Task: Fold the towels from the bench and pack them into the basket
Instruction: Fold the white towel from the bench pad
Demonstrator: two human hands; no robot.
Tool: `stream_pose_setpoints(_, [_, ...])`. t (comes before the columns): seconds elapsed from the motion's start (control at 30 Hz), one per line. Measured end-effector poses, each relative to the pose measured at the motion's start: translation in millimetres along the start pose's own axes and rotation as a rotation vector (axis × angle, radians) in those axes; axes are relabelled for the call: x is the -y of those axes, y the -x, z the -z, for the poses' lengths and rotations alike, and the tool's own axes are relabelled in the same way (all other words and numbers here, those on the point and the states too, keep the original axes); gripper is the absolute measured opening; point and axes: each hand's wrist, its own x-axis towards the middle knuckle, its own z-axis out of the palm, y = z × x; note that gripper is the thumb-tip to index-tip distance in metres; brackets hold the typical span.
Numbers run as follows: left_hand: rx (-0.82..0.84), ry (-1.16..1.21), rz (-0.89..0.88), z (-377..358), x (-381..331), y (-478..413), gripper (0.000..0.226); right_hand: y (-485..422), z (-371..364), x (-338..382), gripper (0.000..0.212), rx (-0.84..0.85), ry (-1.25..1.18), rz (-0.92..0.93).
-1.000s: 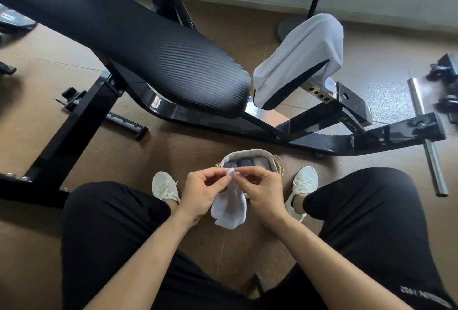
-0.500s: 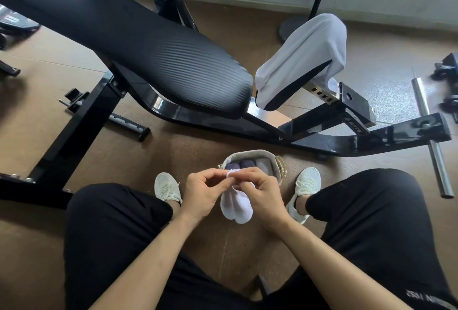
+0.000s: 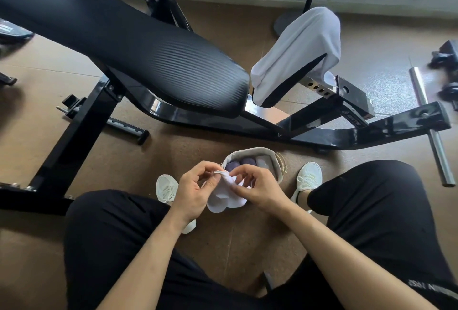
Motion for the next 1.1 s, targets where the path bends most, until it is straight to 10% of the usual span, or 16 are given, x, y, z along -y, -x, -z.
stream_pose_setpoints(0.6, [-0.105,0.135,0.054,8.3,-2.2,1.1,0.014,-2.9,-13.9,-9.2,0.021,0.111,-0.030,0.003])
stream_pose_setpoints(0.83, [-0.247,0.139,0.062,24.6,1.9,-11.5,0.015,-7.8,3.2,-26.1,0.013,0.250,0.202,-0.082])
stream_pose_setpoints(1.1, [-0.512,0.113,0.167,58.3,22.5,-28.5,0.023,6.5,28.3,-38.8,0.017,0.018,0.638,-0.138])
